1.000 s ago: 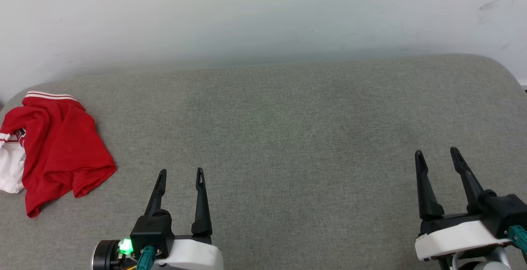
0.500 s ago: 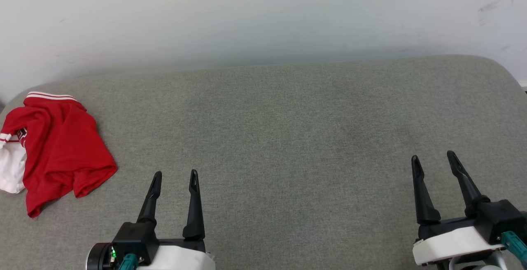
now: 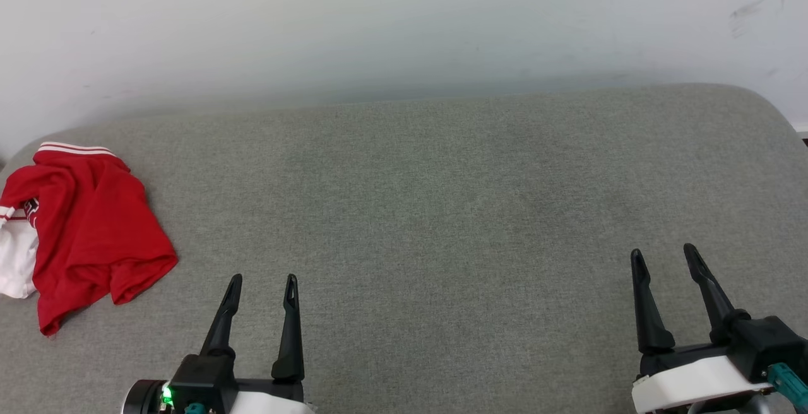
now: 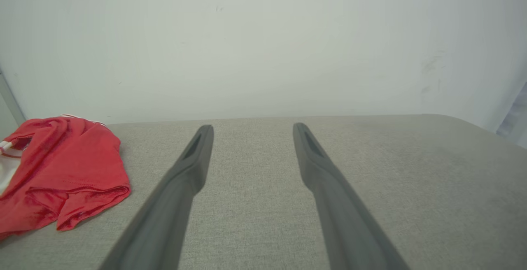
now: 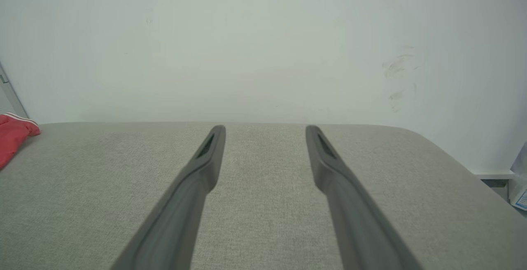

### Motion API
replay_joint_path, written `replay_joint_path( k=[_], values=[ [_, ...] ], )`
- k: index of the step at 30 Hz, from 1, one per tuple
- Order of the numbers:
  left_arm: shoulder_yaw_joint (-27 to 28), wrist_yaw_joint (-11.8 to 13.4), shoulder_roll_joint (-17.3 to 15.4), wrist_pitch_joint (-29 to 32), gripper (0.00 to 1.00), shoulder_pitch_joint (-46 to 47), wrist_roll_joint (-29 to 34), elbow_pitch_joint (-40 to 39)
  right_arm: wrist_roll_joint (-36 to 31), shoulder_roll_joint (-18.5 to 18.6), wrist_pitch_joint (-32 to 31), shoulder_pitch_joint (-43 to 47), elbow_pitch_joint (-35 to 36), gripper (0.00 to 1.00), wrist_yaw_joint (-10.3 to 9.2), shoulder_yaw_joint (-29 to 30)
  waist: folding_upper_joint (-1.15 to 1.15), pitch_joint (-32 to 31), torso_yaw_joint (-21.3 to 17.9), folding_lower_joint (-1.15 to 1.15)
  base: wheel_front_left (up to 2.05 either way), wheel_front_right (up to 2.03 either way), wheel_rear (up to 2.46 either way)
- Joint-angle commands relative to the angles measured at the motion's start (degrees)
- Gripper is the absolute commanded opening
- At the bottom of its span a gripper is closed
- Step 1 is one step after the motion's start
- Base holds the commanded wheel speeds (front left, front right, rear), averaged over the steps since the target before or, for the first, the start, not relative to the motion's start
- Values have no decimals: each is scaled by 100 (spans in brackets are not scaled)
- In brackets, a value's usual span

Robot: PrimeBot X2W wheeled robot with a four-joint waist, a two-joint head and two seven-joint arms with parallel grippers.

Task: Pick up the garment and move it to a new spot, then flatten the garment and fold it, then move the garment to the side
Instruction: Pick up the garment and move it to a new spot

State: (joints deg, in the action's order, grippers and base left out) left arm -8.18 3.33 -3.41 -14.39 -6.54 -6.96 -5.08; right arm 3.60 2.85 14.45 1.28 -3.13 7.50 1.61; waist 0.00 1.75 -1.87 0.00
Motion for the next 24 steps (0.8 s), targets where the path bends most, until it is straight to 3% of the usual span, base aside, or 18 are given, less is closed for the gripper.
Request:
replay_joint_path(
  k=[1,15,24],
  values=[
    [33,-36,7,-57,100,-32,111,-4,-109,5,39,45,7,100,-2,-3,0,0,-2,0,0,0,0],
    [167,-150,54,-89,100,-98,124,10,-66,4,76,66,-47,100,-2,1,0,-11,46,0,0,0,0],
    [384,-211,53,-84,100,-129,2,72,-49,4,76,121,-21,100,-2,-91,0,-15,374,0,0,0,0]
  ],
)
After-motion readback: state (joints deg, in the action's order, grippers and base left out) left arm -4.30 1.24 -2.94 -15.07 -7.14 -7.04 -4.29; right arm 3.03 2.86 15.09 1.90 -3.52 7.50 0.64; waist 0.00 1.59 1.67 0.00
